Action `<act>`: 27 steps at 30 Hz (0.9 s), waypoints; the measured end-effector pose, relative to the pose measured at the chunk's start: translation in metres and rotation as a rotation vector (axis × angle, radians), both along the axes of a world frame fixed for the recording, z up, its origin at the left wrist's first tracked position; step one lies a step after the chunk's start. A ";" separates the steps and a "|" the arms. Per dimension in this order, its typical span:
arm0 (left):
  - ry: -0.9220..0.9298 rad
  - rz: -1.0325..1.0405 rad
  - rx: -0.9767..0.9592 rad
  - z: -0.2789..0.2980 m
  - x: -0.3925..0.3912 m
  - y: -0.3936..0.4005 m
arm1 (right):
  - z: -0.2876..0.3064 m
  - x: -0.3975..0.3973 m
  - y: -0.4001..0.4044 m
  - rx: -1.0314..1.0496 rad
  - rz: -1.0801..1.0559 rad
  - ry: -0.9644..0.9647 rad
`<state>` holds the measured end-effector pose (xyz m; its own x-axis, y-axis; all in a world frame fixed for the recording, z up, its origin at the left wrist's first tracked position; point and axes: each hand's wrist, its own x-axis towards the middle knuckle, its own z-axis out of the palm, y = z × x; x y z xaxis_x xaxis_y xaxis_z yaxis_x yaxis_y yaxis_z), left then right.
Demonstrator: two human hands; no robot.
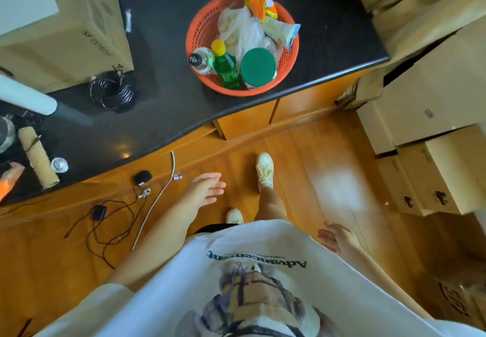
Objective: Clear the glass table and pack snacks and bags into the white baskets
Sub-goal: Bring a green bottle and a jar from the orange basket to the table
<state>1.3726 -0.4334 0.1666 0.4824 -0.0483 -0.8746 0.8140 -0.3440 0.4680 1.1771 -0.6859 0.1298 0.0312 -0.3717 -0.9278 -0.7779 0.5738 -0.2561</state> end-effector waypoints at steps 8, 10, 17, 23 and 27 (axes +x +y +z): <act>0.082 0.123 0.049 -0.009 0.080 -0.053 | 0.007 0.153 -0.090 -0.025 0.144 0.017; 0.088 0.200 0.074 -0.010 0.092 -0.056 | 0.016 0.201 -0.103 0.010 0.217 -0.017; -0.047 0.429 0.104 -0.015 0.145 -0.087 | 0.010 0.333 -0.113 -0.272 0.893 -0.256; -0.148 0.505 -0.021 -0.030 0.200 -0.135 | -0.012 0.400 -0.103 -0.540 1.487 -0.480; -0.260 0.592 -0.065 -0.040 0.221 -0.158 | -0.025 0.424 -0.099 -0.490 1.657 -0.565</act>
